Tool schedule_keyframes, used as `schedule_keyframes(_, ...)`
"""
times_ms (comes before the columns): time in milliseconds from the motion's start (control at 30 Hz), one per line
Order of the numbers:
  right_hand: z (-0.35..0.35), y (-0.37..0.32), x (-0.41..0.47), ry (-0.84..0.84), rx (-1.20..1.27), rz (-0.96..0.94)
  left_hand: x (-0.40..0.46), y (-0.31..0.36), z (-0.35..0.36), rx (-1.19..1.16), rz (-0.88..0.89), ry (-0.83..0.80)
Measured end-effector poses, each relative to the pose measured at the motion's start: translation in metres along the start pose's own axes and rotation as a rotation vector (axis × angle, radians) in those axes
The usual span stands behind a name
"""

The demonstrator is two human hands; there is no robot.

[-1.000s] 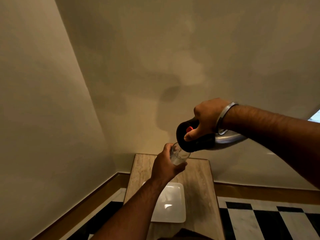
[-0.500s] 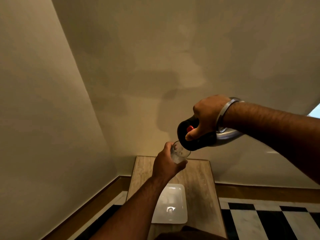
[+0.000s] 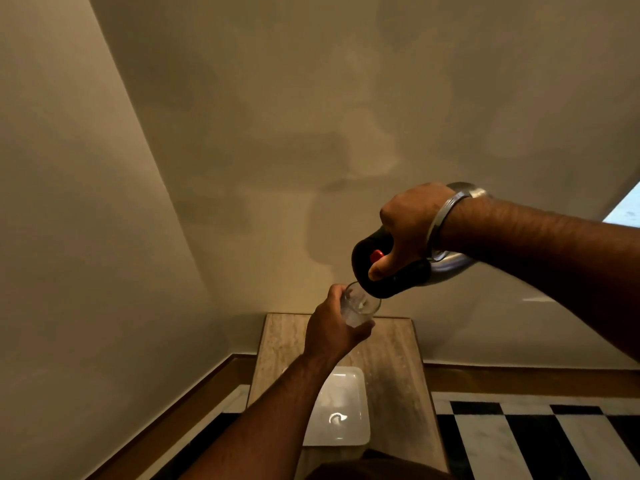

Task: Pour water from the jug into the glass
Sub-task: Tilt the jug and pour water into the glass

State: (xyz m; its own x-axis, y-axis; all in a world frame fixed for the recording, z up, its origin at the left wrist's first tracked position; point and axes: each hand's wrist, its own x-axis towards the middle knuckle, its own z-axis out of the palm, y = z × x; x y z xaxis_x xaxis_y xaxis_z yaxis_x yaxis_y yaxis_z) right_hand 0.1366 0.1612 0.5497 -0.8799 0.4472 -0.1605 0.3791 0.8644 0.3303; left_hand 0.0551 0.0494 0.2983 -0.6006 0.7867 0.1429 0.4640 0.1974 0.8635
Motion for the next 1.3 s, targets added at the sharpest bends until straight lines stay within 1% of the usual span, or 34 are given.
schedule_keyframes(333,-0.001,-0.002,-0.001,-0.031,0.013,0.008,0.004,0.001,0.001,0.022,0.014,0.006)
schedule_keyframes(500,0.003,-0.001,0.002,-0.044,0.027,0.02,0.006,-0.001,-0.001,0.025,0.019,-0.017)
schedule_keyframes(700,0.01,0.007,0.007,-0.056,0.141,0.059,0.007,-0.006,-0.004,0.004,-0.003,-0.028)
schedule_keyframes(833,0.022,0.019,0.008,-0.103,0.317,0.104,0.009,-0.01,-0.006,0.002,-0.014,-0.023)
schedule_keyframes(1000,0.051,0.028,0.005,-0.092,0.581,0.18,0.014,-0.017,-0.007,-0.033,-0.049,-0.03)
schedule_keyframes(1200,0.112,0.025,-0.003,-0.056,0.991,0.442,0.022,-0.037,0.001,-0.075,-0.1,-0.05)
schedule_keyframes(1300,0.148,0.012,-0.01,-0.022,1.168,0.566,0.024,-0.051,0.007,-0.056,-0.105,-0.05)
